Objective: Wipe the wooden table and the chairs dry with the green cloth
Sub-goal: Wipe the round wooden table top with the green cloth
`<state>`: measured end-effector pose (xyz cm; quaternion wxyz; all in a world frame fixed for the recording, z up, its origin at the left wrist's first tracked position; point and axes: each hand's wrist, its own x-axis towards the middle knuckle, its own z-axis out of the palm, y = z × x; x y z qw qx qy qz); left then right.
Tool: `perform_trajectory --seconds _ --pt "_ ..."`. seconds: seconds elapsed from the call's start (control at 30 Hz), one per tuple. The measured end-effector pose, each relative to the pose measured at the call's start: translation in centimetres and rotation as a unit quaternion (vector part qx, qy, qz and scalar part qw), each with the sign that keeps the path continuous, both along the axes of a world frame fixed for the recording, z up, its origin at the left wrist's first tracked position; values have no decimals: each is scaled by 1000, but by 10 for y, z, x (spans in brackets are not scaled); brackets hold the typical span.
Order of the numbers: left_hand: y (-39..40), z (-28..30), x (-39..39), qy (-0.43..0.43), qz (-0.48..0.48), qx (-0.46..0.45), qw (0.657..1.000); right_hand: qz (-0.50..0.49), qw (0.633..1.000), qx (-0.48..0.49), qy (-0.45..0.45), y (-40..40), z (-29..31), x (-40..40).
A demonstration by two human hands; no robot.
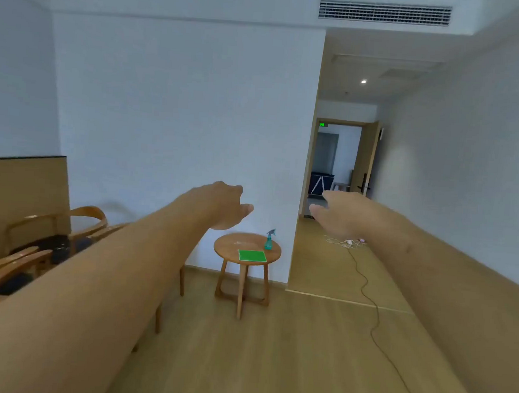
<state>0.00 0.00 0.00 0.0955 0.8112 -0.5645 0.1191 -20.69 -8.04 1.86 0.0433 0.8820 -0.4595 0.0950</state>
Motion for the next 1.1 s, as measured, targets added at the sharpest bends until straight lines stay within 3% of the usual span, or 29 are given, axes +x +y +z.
perform_trajectory --seconds 0.23,0.5,0.87,1.1 --pt "-79 19 57 -20 9 0 1000 -8 998 1 -60 -87 11 60" --pt "-189 -5 93 -10 -2 39 999 -10 999 25 -25 -190 -10 117" --pt "-347 -5 150 -32 57 41 997 24 999 19 -14 -368 -11 166" --pt "-439 -41 200 -24 62 77 995 70 996 60 15 -457 -49 236"
